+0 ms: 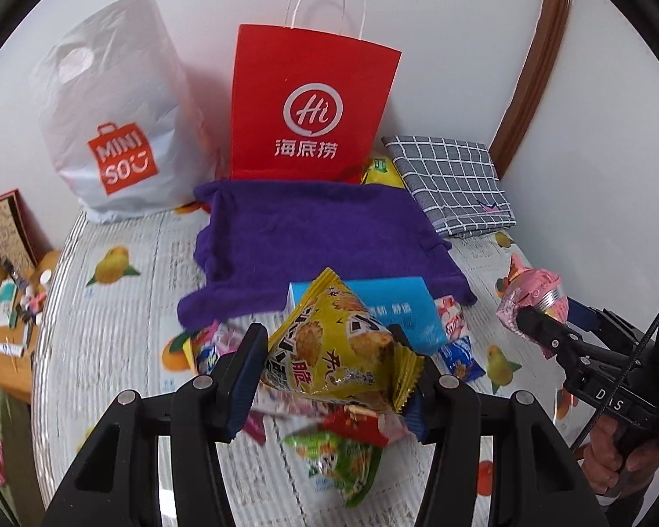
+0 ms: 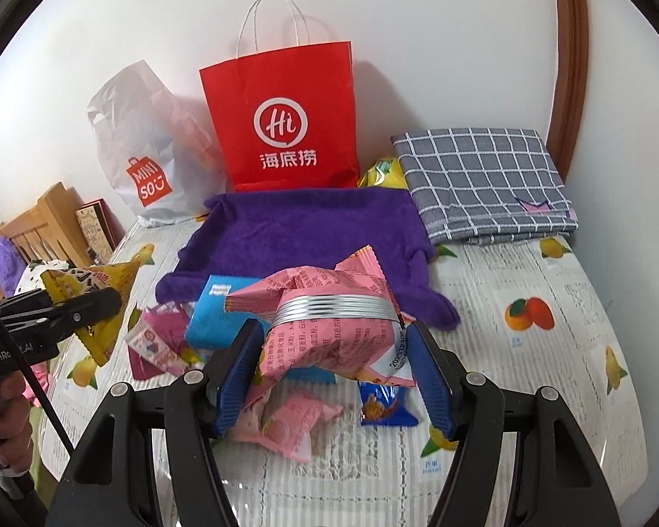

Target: Organize snacks

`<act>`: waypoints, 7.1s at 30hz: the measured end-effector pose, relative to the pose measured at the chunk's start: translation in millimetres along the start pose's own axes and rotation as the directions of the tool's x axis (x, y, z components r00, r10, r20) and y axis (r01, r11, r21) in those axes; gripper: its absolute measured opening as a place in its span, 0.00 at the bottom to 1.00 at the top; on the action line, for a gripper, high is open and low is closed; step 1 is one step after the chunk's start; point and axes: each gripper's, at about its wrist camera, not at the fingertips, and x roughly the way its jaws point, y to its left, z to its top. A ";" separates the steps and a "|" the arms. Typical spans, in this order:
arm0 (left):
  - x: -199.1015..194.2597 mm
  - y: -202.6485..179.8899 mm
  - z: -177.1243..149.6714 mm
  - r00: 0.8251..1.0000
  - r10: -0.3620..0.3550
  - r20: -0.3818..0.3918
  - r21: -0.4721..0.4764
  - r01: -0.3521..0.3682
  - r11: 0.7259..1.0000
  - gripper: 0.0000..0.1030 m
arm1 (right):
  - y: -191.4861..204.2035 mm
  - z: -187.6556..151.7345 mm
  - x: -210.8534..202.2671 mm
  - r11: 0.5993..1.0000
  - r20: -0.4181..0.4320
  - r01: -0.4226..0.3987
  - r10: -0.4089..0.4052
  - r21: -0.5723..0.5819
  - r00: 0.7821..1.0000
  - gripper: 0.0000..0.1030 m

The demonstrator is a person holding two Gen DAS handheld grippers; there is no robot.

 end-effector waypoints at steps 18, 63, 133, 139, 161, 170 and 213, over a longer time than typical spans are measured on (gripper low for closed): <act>31.5 -5.5 64.5 1.000 0.004 0.031 0.048 -0.006 0.999 0.51 | -6.0 55.6 43.7 1.000 0.015 0.014 -0.014 0.016 1.000 0.64; 218.4 49.6 111.0 0.978 0.109 -0.177 0.065 -0.098 0.993 0.51 | -46.8 108.5 252.8 0.998 -0.172 0.048 -0.052 -0.031 0.984 0.64; 20.6 33.5 -11.2 0.987 0.160 -0.003 0.032 -0.160 0.987 0.80 | -50.7 -18.0 30.0 0.978 -0.035 0.134 -0.130 0.157 0.991 0.83; 27.5 40.8 -24.9 0.987 0.159 -0.030 -0.021 -0.160 0.987 0.80 | -64.2 -37.2 52.6 0.984 -0.090 0.104 -0.091 0.146 0.992 0.76; 47.4 75.5 -62.5 0.985 0.148 -0.091 -0.089 -0.156 0.984 0.79 | -46.6 -92.8 106.1 0.989 -0.117 0.139 -0.145 -0.059 0.983 0.42; 64.9 85.4 -44.3 0.992 0.097 -0.084 -0.166 -0.110 0.980 0.80 | -62.4 -101.7 103.4 0.992 -0.092 0.124 -0.125 -0.016 0.988 0.42; 13.6 84.6 -42.8 0.998 0.065 -0.008 -0.146 -0.066 0.987 0.44 | -51.4 -101.1 88.2 0.996 -0.084 0.088 -0.088 -0.013 0.993 0.42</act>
